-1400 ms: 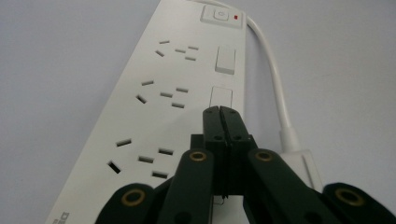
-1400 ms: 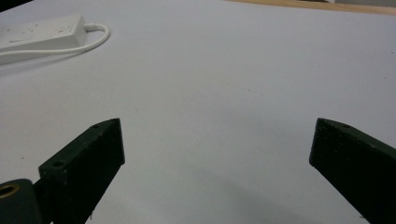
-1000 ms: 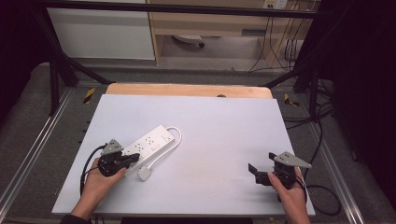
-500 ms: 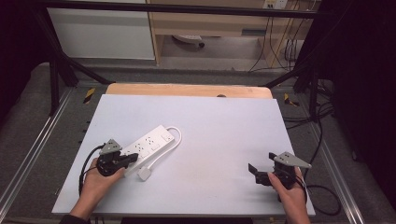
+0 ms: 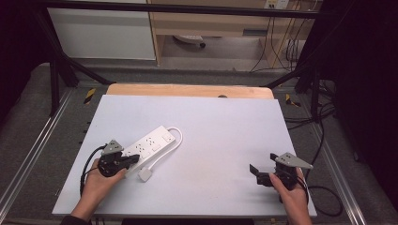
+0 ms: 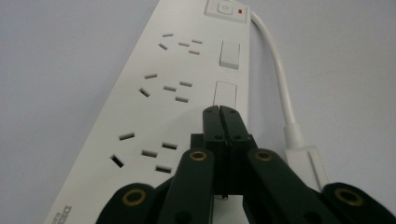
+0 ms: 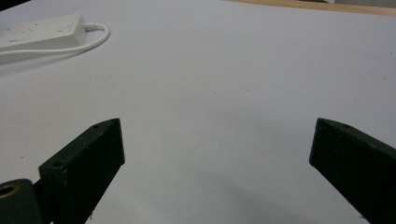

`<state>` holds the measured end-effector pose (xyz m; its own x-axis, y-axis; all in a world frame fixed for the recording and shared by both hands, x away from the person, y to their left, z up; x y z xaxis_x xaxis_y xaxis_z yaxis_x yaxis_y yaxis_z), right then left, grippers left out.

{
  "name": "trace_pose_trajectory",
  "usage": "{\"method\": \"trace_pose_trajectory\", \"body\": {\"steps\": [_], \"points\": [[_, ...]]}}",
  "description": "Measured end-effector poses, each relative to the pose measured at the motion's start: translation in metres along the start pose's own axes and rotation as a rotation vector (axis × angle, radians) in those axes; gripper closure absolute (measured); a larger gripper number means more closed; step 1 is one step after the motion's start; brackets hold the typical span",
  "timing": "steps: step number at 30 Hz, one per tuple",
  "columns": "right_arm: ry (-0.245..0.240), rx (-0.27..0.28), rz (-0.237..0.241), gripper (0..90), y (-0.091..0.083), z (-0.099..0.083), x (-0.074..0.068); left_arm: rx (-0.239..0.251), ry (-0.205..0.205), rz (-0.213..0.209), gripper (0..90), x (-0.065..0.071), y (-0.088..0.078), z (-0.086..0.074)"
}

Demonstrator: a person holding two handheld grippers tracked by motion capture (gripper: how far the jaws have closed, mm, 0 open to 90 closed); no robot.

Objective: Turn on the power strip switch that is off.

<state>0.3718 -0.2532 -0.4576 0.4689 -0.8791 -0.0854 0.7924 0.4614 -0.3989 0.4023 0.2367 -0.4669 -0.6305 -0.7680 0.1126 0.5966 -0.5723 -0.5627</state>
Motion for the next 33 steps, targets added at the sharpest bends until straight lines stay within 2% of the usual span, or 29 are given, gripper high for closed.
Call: {"method": "trace_pose_trajectory", "body": {"steps": [4,8,13,14,21,28,33], "points": [[0.002,0.002,0.001,3.7,0.0,0.0,0.0,0.013,0.013,0.0,90.0,0.0,0.0,0.0],[0.002,0.001,0.0,3.7,-0.001,0.0,0.0,0.047,0.02,0.002,90.0,0.002,-0.002,0.004],[0.001,0.002,0.001,3.7,-0.001,0.0,0.0,0.068,0.005,0.005,90.0,0.0,-0.003,0.004],[0.003,0.002,0.001,3.7,-0.001,0.0,0.0,0.089,-0.003,0.006,90.0,-0.001,-0.005,0.006],[0.001,0.002,-0.001,3.7,0.0,0.0,0.0,0.127,-0.027,0.018,76.3,-0.002,-0.006,0.009],[0.001,0.002,0.0,3.7,0.0,0.0,0.0,0.152,-0.042,0.024,68.3,-0.003,-0.007,0.011],[0.0,0.002,-0.001,3.7,0.0,0.0,0.0,0.171,-0.053,0.029,53.4,-0.002,-0.007,0.014]]}}
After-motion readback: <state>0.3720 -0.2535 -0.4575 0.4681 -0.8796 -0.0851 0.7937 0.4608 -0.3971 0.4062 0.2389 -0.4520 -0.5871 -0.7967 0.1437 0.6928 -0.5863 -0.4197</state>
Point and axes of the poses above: each handheld gripper's, and its own axes: y roughly forward along the jaws, z roughly out of its top, x roughly to its right, the point moved 5 cm from there along y, roughly forward along the jaws, and after that the axes turned 4 degrees about x, right-handed, at the moved point
